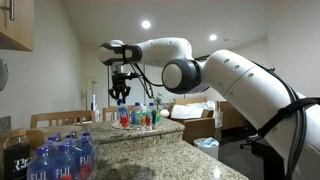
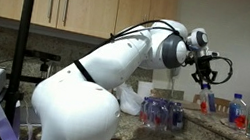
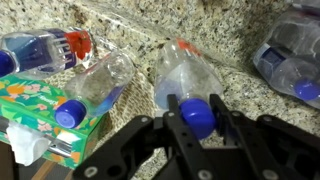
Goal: Put three bottles of water a step above
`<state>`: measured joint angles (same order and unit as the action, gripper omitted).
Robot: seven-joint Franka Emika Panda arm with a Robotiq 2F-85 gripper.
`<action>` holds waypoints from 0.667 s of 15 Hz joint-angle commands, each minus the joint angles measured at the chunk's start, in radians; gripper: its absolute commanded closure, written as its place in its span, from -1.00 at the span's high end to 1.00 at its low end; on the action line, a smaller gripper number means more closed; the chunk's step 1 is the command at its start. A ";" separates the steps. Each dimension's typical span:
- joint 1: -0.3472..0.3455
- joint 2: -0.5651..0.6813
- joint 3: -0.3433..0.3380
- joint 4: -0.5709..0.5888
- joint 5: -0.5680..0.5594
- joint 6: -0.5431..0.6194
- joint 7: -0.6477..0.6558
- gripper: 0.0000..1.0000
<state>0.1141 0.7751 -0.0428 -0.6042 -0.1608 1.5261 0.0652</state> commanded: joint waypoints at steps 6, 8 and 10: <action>-0.047 0.078 0.011 0.066 0.050 0.034 0.061 -0.80; -0.057 0.092 0.014 0.082 0.067 0.050 0.079 -0.80; -0.066 0.102 0.015 0.093 0.079 0.061 0.092 -0.80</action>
<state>0.0690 0.8539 -0.0407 -0.5490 -0.1151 1.5691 0.1237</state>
